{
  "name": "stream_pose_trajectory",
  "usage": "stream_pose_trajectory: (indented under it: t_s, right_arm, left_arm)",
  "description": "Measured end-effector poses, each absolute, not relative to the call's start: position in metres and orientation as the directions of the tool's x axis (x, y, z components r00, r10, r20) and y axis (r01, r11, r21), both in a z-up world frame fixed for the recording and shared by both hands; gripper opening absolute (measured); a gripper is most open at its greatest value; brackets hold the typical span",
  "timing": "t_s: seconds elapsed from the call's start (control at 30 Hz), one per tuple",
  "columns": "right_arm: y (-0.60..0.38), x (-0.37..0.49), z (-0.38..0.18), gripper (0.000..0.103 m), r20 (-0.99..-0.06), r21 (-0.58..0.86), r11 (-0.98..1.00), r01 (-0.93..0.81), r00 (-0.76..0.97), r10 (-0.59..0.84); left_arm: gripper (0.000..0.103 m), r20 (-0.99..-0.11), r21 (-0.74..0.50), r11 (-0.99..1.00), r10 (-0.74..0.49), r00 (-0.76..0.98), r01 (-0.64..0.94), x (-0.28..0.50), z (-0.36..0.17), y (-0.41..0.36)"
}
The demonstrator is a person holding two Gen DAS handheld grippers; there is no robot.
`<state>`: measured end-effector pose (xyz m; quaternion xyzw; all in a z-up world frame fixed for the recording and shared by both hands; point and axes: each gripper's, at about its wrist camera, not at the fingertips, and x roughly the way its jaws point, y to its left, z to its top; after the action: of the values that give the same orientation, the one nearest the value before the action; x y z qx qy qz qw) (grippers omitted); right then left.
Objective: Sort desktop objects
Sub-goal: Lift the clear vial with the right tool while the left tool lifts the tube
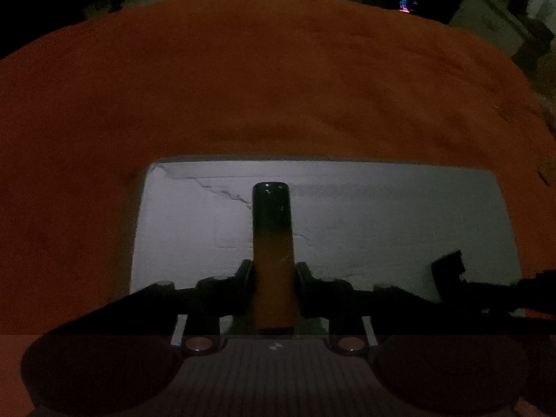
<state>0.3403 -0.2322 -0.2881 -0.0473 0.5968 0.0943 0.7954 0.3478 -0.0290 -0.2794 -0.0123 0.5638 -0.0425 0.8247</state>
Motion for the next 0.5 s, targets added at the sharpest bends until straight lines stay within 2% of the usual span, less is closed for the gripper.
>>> stream_pose_trajectory:
  t_s: [0.5]
  right_arm:
    - [-0.239,0.34,-0.271,0.022,-0.95,0.071,0.98,-0.185,0.286,0.123]
  left_arm:
    - [0.021,-0.915,-0.08,0.994,-0.102,0.39,0.074,0.339,-0.259,-0.027]
